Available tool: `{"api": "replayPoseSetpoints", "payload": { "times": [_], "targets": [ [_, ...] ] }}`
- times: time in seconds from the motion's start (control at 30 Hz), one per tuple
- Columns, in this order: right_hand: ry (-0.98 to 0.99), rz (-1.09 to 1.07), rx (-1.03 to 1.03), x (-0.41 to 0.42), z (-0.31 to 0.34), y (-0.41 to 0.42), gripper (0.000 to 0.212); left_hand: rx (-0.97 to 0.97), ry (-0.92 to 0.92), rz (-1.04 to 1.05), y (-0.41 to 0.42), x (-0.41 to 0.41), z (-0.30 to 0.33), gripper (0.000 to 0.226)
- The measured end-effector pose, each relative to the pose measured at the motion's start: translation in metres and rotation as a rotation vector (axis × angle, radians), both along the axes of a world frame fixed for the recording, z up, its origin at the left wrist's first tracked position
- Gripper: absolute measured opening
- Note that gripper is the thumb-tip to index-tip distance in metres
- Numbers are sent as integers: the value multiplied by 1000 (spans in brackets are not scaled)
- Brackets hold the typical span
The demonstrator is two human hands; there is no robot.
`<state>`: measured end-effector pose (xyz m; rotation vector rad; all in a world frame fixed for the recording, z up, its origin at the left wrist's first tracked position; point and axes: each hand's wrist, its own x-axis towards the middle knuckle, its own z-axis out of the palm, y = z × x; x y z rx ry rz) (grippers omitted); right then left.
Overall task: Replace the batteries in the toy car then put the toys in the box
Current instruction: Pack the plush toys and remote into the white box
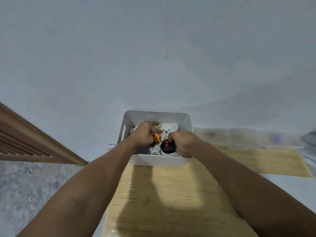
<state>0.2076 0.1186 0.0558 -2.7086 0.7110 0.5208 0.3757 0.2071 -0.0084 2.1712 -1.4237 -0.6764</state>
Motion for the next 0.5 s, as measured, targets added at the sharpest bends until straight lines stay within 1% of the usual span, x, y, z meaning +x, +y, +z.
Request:
{"api": "replayPoseSetpoints", "payload": {
  "times": [0.03,0.07,0.1,0.13,0.17,0.23,0.27,0.33,0.37,0.4,0.43,0.5],
  "targets": [
    [-1,2,-2,1,0,0,44,-25,94,77,1,-1,3,38],
    [-1,5,-5,1,0,1,44,-39,137,154,3,-2,5,40],
    [-2,8,-8,1,0,1,44,-62,104,209,4,-3,9,38],
    [-4,11,-15,2,0,1,44,-74,33,249,3,-2,10,33],
    [-7,16,-29,2,0,2,43,-52,-34,260,4,-3,14,26],
    [-9,30,-64,2,0,2,42,92,-148,201,6,-6,20,20],
    [-6,34,-73,2,0,3,42,120,-159,217,6,-6,21,17],
    [0,38,-73,1,-1,3,42,139,-157,264,8,-9,24,28],
    [-1,40,-76,1,-2,3,43,127,-157,266,7,-10,26,26],
    [-3,45,-87,1,-3,3,44,121,-164,261,7,-11,27,18],
    [-5,57,-111,1,-4,3,46,108,-160,268,8,-11,28,18],
    [4,85,-179,1,-6,4,50,114,-167,262,9,-11,28,32]
  ]
}}
